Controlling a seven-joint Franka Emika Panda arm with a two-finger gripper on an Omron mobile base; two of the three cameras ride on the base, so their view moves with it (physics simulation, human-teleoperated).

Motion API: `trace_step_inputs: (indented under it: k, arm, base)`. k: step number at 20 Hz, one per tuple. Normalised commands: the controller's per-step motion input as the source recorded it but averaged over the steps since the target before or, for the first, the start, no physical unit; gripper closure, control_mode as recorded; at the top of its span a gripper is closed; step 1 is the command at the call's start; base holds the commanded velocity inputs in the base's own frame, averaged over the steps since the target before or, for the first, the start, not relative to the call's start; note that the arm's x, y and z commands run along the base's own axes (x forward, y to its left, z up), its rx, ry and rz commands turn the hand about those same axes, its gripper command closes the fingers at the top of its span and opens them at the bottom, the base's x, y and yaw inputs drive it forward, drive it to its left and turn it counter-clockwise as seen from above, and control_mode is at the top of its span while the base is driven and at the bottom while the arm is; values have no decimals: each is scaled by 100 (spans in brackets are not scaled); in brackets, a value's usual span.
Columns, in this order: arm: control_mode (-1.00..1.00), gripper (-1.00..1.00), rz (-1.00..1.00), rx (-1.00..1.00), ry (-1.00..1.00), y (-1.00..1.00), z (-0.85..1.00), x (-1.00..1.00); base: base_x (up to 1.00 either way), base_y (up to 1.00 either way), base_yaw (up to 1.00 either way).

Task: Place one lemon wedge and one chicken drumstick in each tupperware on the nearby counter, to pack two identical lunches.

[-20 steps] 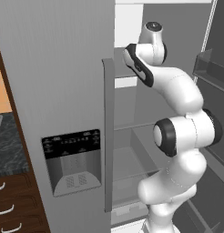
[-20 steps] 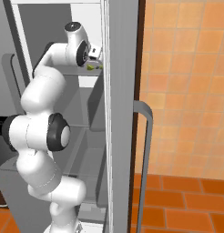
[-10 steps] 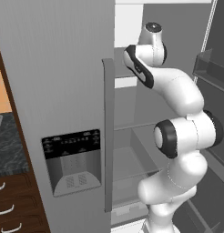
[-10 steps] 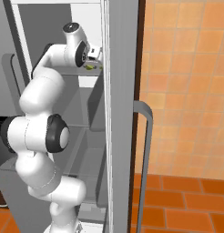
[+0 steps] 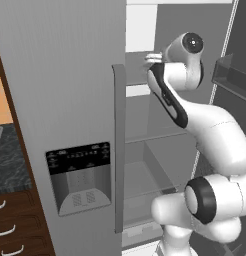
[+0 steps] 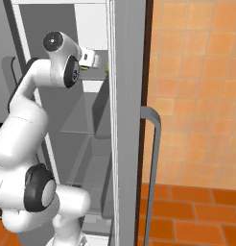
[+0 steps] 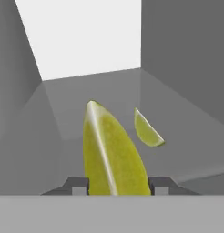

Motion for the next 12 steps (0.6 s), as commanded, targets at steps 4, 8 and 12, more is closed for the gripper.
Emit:
trace_step_inputs:
  k: [4, 8, 12]
  arm:
    - [-100, 100, -2, 5, -24, -1, 1, -100]
    - [-100, 100, 0, 1, -1, 0, 30, -100]
    - [-100, 100, 0, 4, 0, 0, 0, -100]
  base:
    - [0, 0, 0]
    - [0, 0, 0]
    - [0, 0, 0]
